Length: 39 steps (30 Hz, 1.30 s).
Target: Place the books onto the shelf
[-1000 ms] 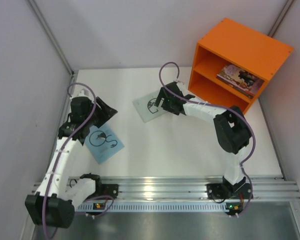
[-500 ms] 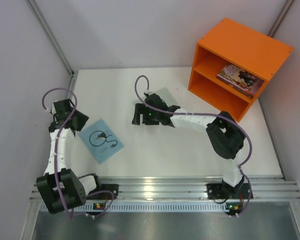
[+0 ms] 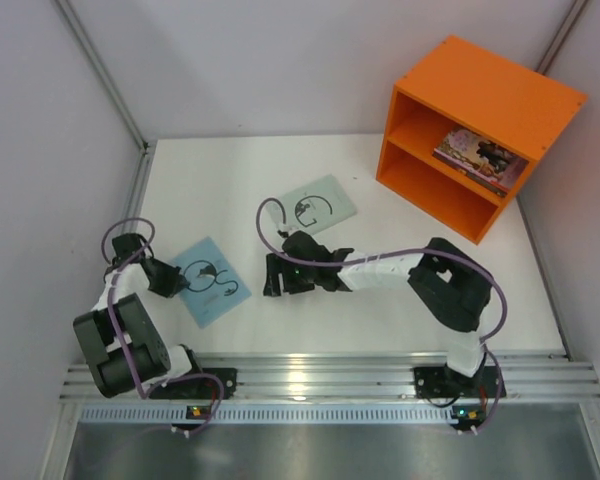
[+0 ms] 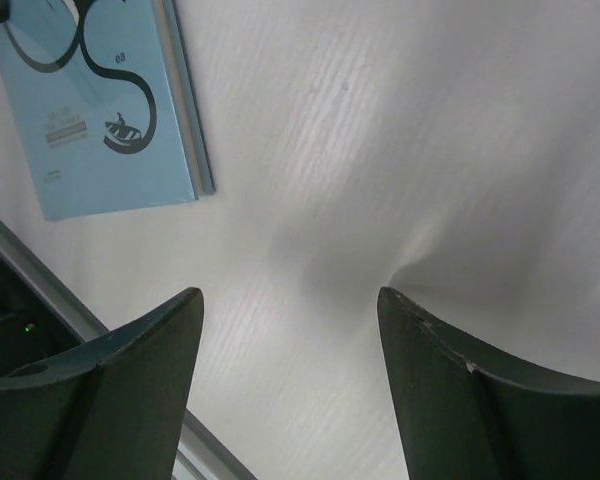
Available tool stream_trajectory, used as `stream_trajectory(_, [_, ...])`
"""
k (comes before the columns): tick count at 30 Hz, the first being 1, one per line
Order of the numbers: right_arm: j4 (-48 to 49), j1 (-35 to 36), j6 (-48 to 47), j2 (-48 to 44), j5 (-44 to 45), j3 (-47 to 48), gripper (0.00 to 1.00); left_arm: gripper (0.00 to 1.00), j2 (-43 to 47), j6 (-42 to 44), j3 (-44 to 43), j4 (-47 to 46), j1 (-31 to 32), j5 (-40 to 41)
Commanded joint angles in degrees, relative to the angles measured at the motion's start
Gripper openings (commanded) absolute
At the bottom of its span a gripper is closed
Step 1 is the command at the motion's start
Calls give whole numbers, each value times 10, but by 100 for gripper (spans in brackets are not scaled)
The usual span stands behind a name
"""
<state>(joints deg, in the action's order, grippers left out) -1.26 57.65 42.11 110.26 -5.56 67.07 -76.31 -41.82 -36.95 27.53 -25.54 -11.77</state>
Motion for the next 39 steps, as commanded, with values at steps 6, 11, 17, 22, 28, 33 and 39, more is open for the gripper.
stream_trajectory(6, [47,1,0,-206,78,-136,73,0,27,-66,108,-54,108,-19])
stream_trajectory(11, [54,1,52,-282,122,-266,73,0,50,-204,158,-117,323,21])
stream_trajectory(17, [-19,0,113,-384,207,-347,73,0,71,-324,148,-166,535,70])
stream_trajectory(22, [-52,1,149,-428,261,-346,75,17,29,-184,-28,-65,561,145])
stream_trajectory(28, [-40,1,193,-406,284,-317,73,40,-24,-28,-132,48,422,242])
stream_trajectory(33, [-33,0,185,-307,321,-252,72,40,-37,24,-105,8,353,223])
stream_trajectory(39, [-33,-10,120,-233,291,-168,81,40,-81,35,-62,-26,353,167])
